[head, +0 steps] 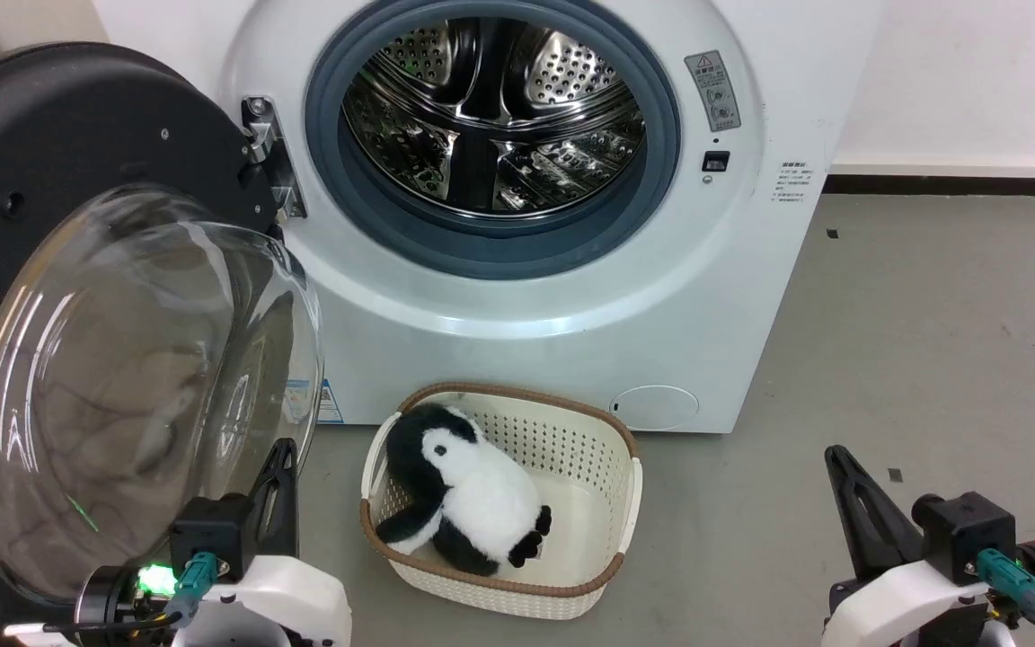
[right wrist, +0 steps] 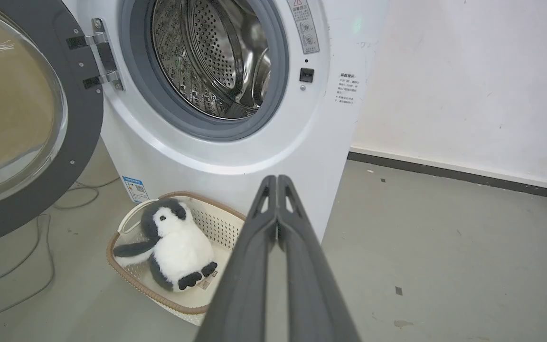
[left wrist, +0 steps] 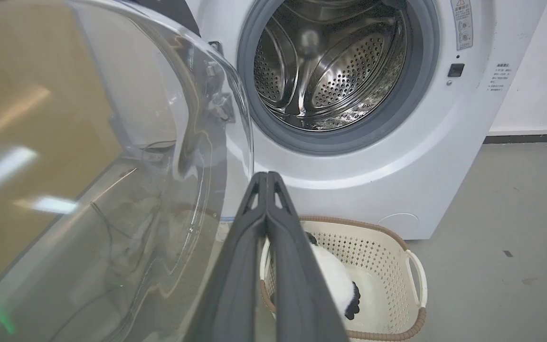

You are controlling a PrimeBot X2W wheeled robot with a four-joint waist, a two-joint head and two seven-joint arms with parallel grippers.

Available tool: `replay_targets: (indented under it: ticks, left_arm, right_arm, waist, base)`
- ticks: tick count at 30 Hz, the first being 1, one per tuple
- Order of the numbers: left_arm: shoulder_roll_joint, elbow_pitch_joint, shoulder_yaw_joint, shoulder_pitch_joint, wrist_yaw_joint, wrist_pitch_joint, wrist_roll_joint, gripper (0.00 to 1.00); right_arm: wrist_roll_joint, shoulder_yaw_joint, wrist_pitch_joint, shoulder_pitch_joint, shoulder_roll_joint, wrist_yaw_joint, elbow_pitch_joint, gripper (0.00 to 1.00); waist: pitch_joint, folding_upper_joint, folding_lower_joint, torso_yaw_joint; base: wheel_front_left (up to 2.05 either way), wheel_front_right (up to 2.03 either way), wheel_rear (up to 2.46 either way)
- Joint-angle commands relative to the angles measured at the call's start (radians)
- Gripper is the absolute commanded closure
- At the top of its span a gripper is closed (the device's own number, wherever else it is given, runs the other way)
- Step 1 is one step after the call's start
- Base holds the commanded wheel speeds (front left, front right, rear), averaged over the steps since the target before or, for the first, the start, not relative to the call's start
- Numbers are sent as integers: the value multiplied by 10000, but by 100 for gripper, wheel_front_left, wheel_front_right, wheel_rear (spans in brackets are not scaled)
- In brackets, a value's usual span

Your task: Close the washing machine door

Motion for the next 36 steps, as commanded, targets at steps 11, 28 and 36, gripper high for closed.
replay_targets:
  ticks: [11, 28, 36]
  left_arm:
    - [-2, -9, -33, -5, 89, -70, -20, 0]
    - [128, -263, -267, -177, 565, -425, 4, 100]
    - [186, -667, -141, -428, 571, -592, -216, 100]
  right_arm:
    - [67, -55, -72, 0, 1, 0, 13, 0]
    - [372, -265, -426, -20, 8, 1, -29, 0]
    - [511, -357, -593, -15, 11, 2, -42, 0]
  waist:
    - [6, 0, 0, 3]
    - [24, 0, 0, 118]
    - [25, 0, 0, 327]
  base:
    - [0, 0, 0]
    - [0, 0, 0]
    - [0, 0, 0]
